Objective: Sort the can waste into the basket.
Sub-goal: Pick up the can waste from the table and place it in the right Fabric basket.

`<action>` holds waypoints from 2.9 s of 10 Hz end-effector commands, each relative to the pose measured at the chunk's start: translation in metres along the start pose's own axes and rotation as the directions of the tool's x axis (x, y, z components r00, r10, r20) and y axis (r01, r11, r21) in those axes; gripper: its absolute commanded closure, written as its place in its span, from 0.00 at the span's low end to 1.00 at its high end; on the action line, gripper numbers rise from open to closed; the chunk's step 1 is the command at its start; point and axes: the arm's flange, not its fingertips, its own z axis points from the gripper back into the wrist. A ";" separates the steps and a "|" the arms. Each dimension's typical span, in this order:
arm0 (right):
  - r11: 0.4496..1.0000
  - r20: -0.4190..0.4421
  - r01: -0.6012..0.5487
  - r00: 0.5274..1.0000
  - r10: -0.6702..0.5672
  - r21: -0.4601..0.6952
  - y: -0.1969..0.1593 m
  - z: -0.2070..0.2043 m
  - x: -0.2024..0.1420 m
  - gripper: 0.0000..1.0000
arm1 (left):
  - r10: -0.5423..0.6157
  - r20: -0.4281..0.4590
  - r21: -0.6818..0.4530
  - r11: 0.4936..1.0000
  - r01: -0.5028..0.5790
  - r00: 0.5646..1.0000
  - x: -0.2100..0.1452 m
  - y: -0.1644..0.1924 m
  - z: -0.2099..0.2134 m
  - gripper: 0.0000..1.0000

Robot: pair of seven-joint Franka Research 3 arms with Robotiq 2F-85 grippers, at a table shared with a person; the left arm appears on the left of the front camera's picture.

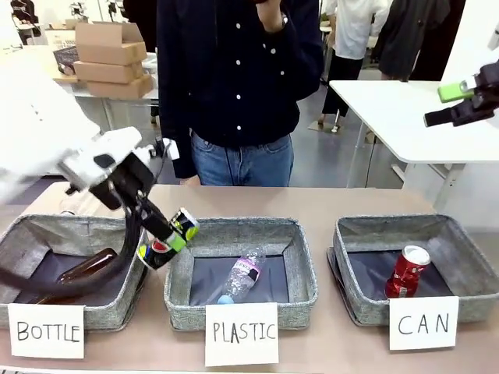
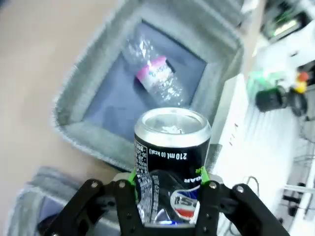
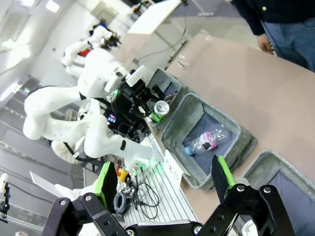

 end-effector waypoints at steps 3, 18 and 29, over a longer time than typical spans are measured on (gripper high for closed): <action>1.000 -0.006 0.007 1.000 -0.007 0.002 0.001 0.001 0.002 0.00 | 0.054 -0.001 0.020 0.998 -0.054 0.999 0.007 0.008 0.008 0.59; 0.930 0.093 0.077 0.995 -0.046 -0.360 -0.011 0.140 -0.039 0.00 | -0.773 0.236 0.072 0.618 0.783 0.589 0.375 -0.143 -0.196 0.50; 0.948 -0.006 0.019 1.000 -0.022 -0.318 -0.014 0.098 -0.015 0.00 | -0.586 0.040 -0.217 0.785 0.580 0.809 0.262 -0.105 -0.134 0.00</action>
